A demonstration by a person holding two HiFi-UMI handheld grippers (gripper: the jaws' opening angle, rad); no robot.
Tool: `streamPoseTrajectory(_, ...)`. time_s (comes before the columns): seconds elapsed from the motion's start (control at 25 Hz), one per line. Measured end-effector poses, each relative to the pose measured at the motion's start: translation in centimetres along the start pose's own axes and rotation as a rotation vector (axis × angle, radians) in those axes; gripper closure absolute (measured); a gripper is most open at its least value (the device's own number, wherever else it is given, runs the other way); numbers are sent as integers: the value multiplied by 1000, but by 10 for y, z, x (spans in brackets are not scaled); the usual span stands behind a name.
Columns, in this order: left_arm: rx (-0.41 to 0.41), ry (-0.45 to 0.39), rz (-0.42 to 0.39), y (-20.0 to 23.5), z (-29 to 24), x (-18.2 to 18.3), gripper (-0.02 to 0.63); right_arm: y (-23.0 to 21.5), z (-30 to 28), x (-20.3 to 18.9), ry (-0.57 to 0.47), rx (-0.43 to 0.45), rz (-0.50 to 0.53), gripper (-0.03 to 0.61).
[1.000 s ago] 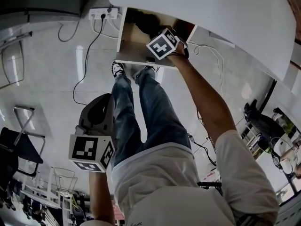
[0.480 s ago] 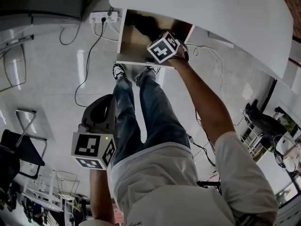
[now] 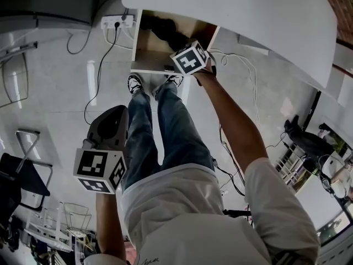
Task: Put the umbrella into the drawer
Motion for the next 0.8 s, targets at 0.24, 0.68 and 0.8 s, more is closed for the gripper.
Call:
streamPoseTrajectory(0.24,-17,12,-71,-11,2,5,594,7,18,-9,-17,6,-23,561)
streamPoseTrajectory(0.68,-44,2,-117,-21,6,28,594,6,57,-16,-93,16,-122,563)
streamPoseTrajectory(0.8,-55,-4,-134,-25,9,34,594,7,69,-21,-104,11,-134,563)
Point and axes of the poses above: the fingertips, and each gripper's own axes: z backward along the fingers, y to its left, x out of its top, the point moved 9 cm from there along z, backward along the fingers
